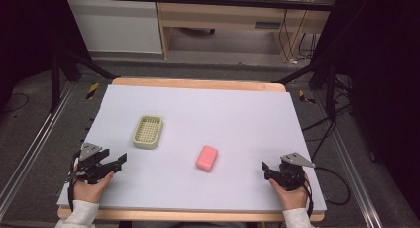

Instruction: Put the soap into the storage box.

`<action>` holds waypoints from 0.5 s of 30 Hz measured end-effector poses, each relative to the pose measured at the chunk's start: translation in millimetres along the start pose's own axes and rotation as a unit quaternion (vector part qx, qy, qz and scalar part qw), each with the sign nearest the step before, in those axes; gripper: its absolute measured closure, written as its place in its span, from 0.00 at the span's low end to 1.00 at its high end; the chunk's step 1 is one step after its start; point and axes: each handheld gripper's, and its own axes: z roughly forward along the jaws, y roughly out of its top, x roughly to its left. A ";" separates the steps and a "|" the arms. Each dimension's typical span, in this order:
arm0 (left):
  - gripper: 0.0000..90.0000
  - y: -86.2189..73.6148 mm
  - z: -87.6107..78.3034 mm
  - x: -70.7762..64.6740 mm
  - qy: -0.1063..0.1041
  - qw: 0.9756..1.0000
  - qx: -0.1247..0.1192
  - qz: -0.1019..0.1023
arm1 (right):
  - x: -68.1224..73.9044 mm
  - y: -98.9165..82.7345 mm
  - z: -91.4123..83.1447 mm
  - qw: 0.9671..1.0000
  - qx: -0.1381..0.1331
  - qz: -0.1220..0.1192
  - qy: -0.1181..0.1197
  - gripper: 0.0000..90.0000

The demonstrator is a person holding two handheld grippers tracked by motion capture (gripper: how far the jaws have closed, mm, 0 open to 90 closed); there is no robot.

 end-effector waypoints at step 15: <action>0.34 3.1 1.2 -21.2 -0.023 1.000 -0.002 0.021 | 3.7 1.7 -7.7 1.000 -0.022 -0.006 0.010 0.27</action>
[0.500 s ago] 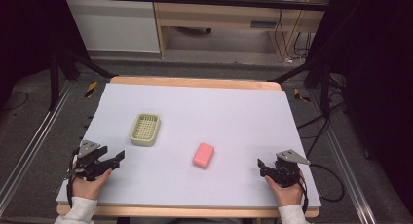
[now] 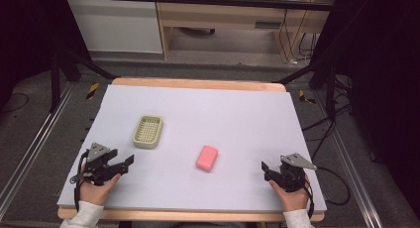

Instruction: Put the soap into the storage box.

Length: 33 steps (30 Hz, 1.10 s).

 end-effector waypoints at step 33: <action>0.33 8.8 11.6 -42.9 -0.045 0.998 0.011 0.046 | -1.7 -4.5 -1.9 1.000 -0.008 0.008 0.000 0.32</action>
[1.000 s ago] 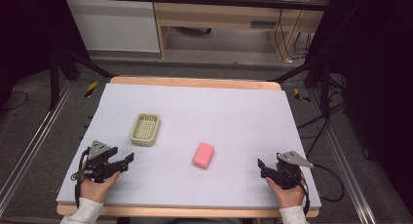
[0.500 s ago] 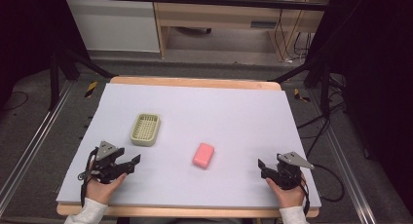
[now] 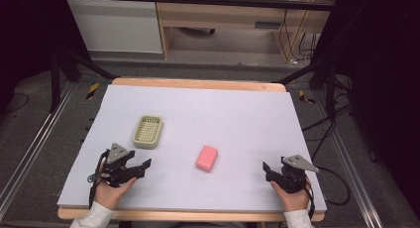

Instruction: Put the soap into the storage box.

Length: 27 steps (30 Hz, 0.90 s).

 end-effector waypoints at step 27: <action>0.33 25.8 9.3 -23.3 -0.022 1.000 -0.008 0.016 | 3.6 0.1 4.8 1.000 0.006 -0.008 0.000 0.37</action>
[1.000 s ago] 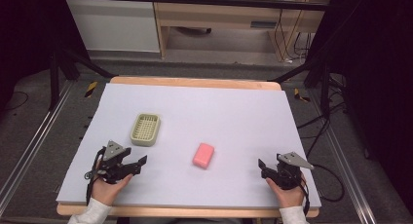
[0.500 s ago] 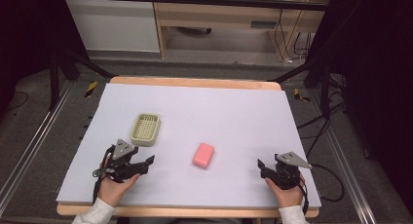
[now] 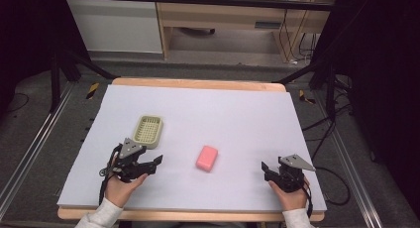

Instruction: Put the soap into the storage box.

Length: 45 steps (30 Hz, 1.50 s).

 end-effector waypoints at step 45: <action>0.32 51.8 53.1 -63.4 -0.045 0.999 -0.003 0.029 | -1.2 2.3 1.3 1.000 0.001 0.004 -0.001 0.36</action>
